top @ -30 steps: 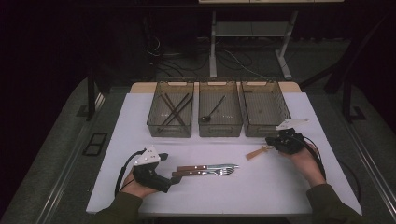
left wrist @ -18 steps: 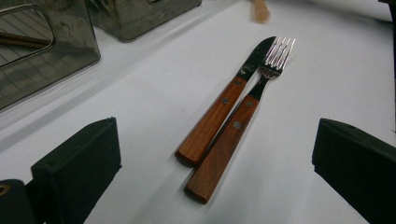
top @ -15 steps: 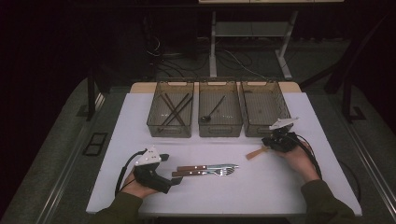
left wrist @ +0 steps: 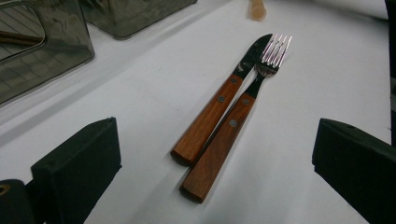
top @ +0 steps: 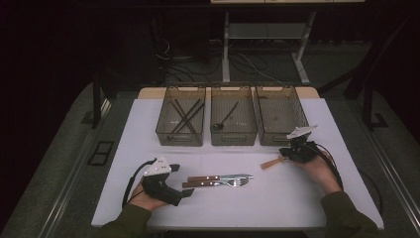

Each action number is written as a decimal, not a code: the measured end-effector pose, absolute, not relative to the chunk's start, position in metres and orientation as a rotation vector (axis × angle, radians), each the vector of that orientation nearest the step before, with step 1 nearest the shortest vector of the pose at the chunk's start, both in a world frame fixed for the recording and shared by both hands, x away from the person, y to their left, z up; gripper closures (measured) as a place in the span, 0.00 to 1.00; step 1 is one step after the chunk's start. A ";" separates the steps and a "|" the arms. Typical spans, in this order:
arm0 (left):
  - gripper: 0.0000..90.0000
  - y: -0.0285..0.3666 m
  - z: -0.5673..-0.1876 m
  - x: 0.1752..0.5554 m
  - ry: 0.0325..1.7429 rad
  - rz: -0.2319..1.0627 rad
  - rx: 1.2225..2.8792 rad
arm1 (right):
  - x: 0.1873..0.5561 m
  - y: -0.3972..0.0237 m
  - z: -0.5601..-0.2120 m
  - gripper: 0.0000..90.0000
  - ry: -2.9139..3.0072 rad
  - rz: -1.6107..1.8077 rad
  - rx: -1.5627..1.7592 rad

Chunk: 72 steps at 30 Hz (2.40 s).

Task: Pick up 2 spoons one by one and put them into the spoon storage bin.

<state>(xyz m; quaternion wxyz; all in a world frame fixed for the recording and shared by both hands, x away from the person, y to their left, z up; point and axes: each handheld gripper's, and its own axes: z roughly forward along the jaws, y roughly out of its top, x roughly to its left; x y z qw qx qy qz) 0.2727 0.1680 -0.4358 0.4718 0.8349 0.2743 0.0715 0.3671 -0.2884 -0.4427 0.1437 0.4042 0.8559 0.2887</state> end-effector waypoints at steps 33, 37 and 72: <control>0.01 0.166 -0.436 0.272 0.655 0.153 2.053 | 0.313 -0.302 -0.435 1.00 2.629 0.766 1.074; 0.01 0.166 -0.436 0.272 0.655 0.151 2.052 | 0.304 -0.305 -0.434 1.00 2.649 0.762 1.073; 0.01 0.163 -0.436 0.271 0.628 0.144 2.065 | 0.308 -0.272 -0.439 0.84 2.719 0.869 0.840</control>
